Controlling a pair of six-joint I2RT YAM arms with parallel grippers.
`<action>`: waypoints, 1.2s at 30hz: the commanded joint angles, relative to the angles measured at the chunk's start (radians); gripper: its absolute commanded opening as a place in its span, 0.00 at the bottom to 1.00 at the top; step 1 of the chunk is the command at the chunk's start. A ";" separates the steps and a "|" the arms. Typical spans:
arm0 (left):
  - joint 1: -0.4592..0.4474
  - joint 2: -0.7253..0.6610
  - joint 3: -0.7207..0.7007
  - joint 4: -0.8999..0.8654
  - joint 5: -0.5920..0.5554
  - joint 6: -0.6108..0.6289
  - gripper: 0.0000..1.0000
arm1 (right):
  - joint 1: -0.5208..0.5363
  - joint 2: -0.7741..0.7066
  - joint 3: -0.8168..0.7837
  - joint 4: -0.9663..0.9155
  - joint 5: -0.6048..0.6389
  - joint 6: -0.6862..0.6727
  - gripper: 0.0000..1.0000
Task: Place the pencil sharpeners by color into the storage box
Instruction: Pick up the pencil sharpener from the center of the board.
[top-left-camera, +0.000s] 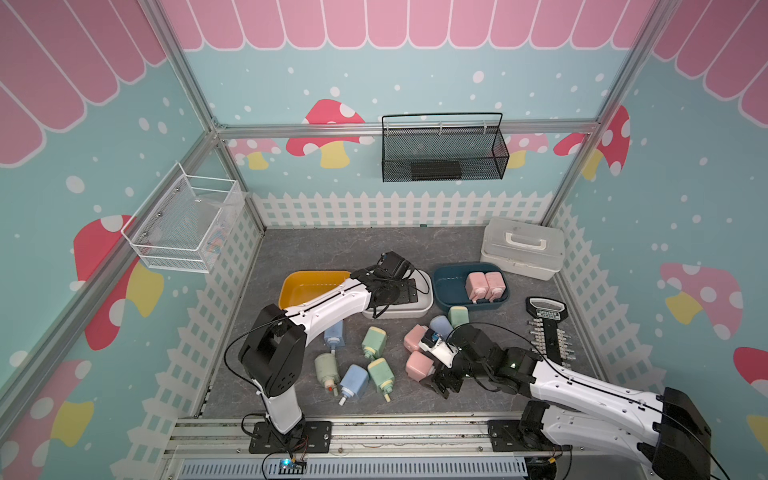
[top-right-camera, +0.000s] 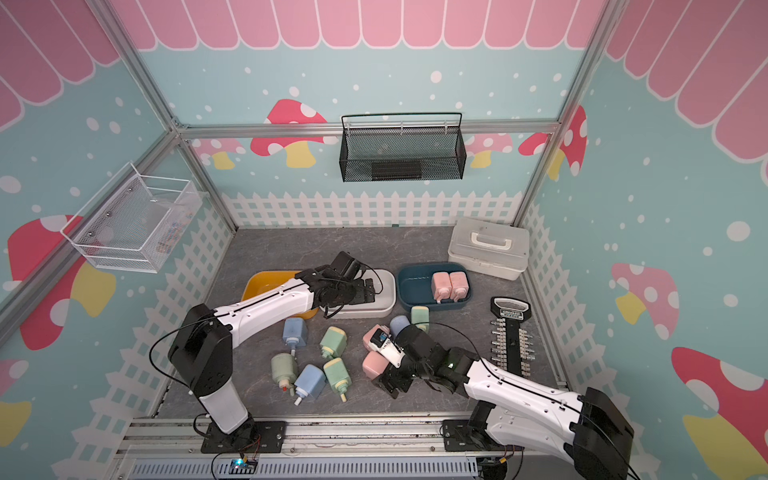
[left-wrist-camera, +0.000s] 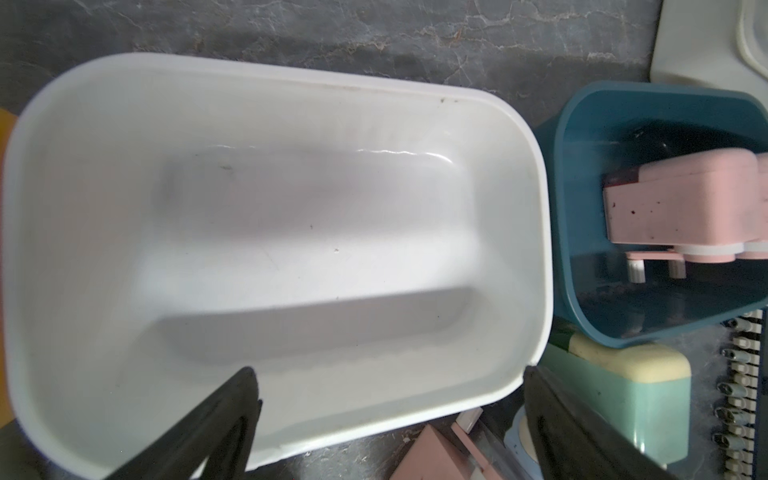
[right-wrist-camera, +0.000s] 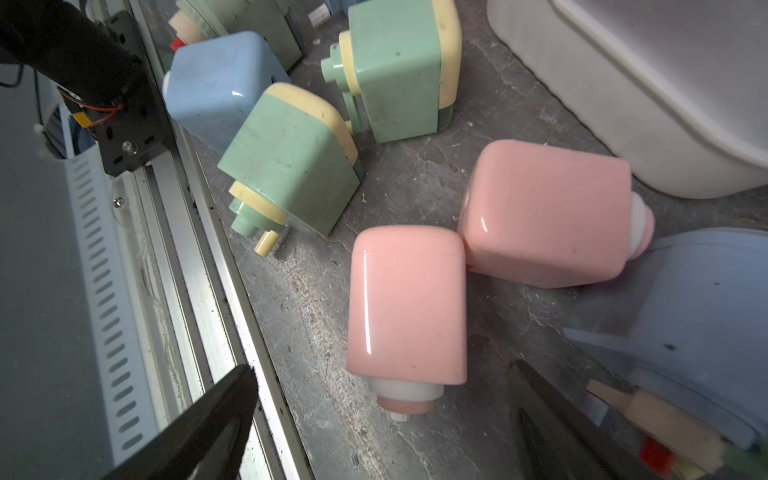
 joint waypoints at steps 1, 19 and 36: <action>0.005 -0.022 -0.013 0.018 -0.010 -0.019 0.99 | 0.032 0.054 0.038 -0.006 0.127 0.011 0.93; 0.026 -0.009 -0.039 0.020 0.013 -0.019 0.99 | 0.107 0.321 0.133 0.016 0.186 -0.016 0.81; 0.038 0.015 -0.022 0.018 0.045 -0.011 0.99 | 0.109 0.277 0.114 0.041 0.107 -0.025 0.21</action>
